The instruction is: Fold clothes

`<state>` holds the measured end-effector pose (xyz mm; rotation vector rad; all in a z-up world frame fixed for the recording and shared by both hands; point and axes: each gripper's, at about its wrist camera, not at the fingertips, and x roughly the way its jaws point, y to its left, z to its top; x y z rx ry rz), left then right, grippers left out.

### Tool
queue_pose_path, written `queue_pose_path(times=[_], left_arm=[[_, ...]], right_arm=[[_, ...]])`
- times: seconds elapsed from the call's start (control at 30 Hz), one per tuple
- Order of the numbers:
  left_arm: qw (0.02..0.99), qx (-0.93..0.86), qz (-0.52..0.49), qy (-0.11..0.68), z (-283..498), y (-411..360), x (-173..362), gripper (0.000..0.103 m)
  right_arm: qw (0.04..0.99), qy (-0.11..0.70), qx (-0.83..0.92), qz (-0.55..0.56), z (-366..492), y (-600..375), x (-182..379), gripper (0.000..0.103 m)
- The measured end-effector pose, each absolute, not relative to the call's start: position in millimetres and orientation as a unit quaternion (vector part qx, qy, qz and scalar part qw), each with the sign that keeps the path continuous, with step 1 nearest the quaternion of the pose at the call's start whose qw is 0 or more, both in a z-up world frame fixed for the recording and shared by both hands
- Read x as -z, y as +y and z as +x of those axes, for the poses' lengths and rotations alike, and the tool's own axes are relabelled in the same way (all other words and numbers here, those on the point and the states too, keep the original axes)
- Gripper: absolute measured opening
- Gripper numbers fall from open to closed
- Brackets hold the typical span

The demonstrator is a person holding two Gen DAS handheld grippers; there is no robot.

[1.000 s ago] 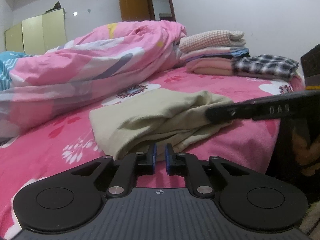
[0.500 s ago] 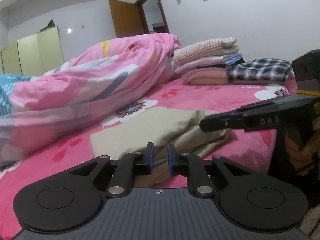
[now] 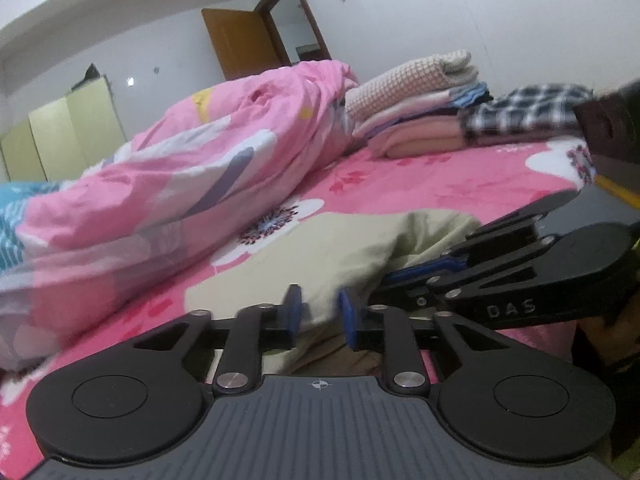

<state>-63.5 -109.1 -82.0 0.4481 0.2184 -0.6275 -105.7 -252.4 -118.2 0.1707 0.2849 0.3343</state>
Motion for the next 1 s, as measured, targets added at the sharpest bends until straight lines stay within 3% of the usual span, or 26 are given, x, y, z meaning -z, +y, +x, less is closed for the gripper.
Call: queue_pose_path(times=[0.37,0.63,0.7,0.77,1.0], left_arm=[[0.911,0.323,0.226,0.123,-63,-104,101,0.003],[0.911,0.328,0.219,0.122,-61,-101,101,0.004],[0.911,0.327,0.219,0.121,-62,-101,101,0.004],[0.912,0.326,0.214,0.126,-61,-101,103,0.007],[0.913,0.336,0.194,0.125,-72,-88,87,0.008]], right_arm=[[0.972,0.142,-0.171,0.079,-117,-265,111,0.014],[0.981,0.070,-0.158,0.084,-119,-284,75,0.014],[0.981,0.073,-0.158,0.085,-107,-277,85,0.016],[0.981,0.096,-0.153,0.074,-96,-270,110,0.027],[0.985,0.094,-0.142,0.041,-93,-258,132,0.028]])
